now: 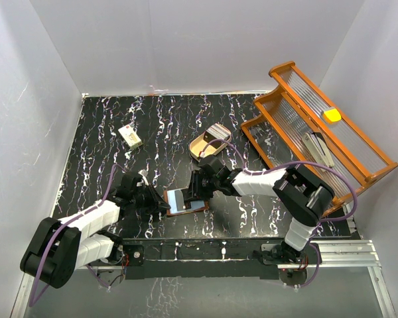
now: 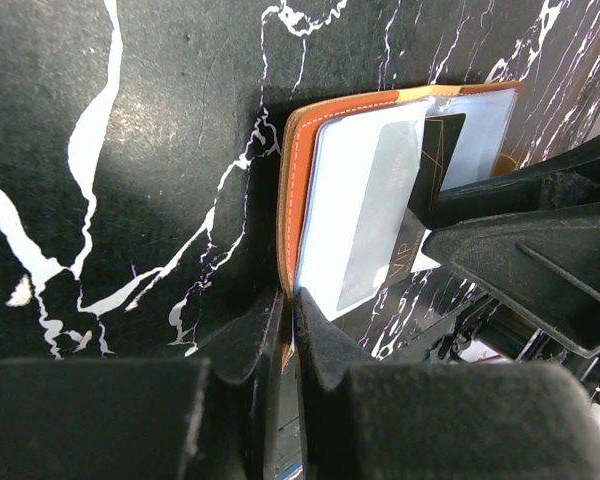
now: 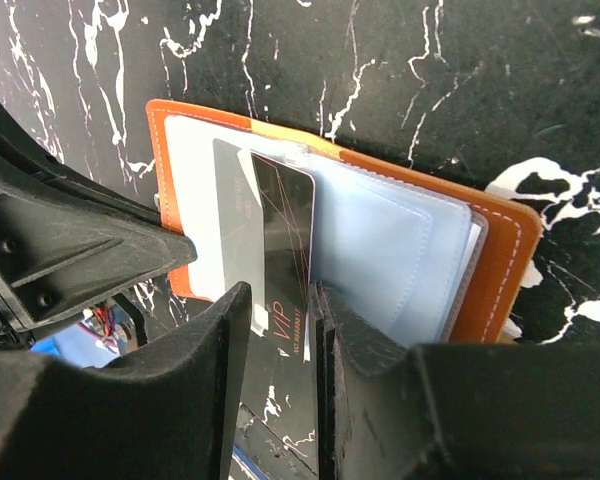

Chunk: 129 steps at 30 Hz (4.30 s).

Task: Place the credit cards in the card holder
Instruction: Insert the credit card into the card holder, then pick up the credit card from the storage box.

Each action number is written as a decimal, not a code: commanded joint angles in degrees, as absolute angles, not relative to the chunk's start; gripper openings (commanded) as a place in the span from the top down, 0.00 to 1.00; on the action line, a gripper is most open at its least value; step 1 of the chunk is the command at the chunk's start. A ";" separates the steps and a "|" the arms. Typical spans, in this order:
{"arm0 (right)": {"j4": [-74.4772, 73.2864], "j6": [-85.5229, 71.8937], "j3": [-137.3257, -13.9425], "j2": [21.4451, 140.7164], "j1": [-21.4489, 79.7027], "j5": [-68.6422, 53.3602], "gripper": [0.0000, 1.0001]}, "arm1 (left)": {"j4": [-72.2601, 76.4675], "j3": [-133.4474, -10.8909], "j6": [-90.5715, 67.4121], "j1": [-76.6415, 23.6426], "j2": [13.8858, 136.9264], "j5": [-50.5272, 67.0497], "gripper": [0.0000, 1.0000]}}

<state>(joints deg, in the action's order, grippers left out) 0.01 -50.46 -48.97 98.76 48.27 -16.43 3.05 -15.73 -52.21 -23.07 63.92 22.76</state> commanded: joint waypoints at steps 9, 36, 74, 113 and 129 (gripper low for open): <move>1.54 -47.40 -53.48 101.64 49.17 -17.21 0.77 | 5.02 -15.02 -52.73 -23.29 63.41 26.13 0.78; -0.98 -45.84 -54.76 100.12 50.11 -16.87 0.79 | 8.40 -14.45 -53.24 -23.29 64.52 27.10 0.66; -14.58 -40.83 -54.54 97.07 50.54 -1.07 0.79 | 6.29 -15.37 -51.09 -23.55 66.64 24.82 0.83; -26.70 -13.87 -79.27 98.11 46.71 22.28 0.56 | 6.22 -14.71 -49.48 -23.55 59.58 29.04 0.98; -25.36 3.28 -93.15 113.80 36.87 28.32 0.37 | 6.58 -15.11 -49.10 -23.55 58.39 30.65 0.97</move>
